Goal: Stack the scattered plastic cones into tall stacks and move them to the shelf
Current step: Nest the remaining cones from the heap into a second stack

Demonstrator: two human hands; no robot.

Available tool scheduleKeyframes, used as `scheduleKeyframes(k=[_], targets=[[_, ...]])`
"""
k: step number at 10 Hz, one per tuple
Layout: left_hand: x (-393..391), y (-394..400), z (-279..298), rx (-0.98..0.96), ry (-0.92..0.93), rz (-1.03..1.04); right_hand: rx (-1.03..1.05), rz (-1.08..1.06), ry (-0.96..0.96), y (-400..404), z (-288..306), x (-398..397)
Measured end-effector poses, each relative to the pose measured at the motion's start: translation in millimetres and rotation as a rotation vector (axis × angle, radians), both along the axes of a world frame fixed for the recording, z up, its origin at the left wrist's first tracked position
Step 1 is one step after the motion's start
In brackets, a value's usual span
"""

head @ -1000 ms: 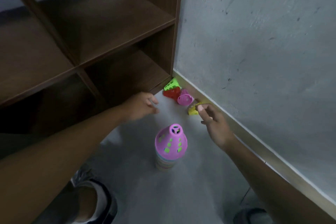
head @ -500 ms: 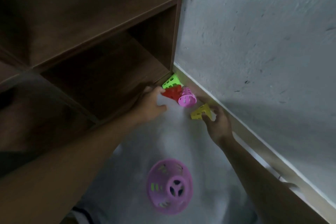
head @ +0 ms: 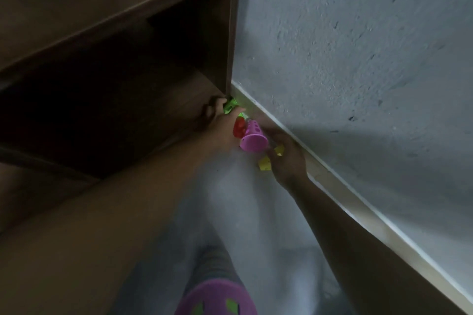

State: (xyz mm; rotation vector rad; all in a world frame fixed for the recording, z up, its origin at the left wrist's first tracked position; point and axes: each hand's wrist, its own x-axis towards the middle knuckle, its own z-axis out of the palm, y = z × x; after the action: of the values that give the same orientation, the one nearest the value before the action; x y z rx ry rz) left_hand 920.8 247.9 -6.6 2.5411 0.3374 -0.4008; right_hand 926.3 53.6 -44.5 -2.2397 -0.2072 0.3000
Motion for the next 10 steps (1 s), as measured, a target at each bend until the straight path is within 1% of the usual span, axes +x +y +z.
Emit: scheduleKeyframes(k=[1,2,3,4,5,6,7,8,10], targets=[[3.8,-1.5,-5.8,0.035,0.001,-0.044,-0.112,-0.034,0.029,6.9,-8.8,5.0],[6.7,3.2,-6.3,0.115,0.008,-0.133,-0.161,-0.024,0.071,16.4,-10.8,7.3],[9.1,8.4,-9.6,0.13,0.012,-0.187,-0.19,-0.005,0.035,20.0,-9.6,6.1],[12.9,3.7,-10.7,0.154,0.01,-0.21,-0.27,-0.047,-0.018,17.5,-10.8,4.5],[15.7,2.5,-6.9,0.177,0.014,-0.26,-0.348,-0.036,-0.058,23.0,-0.1,-1.3],[17.8,6.1,-10.0,0.261,0.005,-0.332,-0.435,-0.033,-0.042,24.4,0.8,-2.5],[19.9,6.6,-8.4,0.285,0.032,-0.397,-0.502,-0.022,-0.048,19.6,2.6,-2.4],[16.2,9.5,-7.1,0.239,0.032,-0.419,-0.52,0.005,-0.045,16.2,4.5,-4.8],[-3.2,15.1,-9.0,0.25,0.042,-0.365,-0.471,0.009,-0.019,7.1,9.5,-11.3]])
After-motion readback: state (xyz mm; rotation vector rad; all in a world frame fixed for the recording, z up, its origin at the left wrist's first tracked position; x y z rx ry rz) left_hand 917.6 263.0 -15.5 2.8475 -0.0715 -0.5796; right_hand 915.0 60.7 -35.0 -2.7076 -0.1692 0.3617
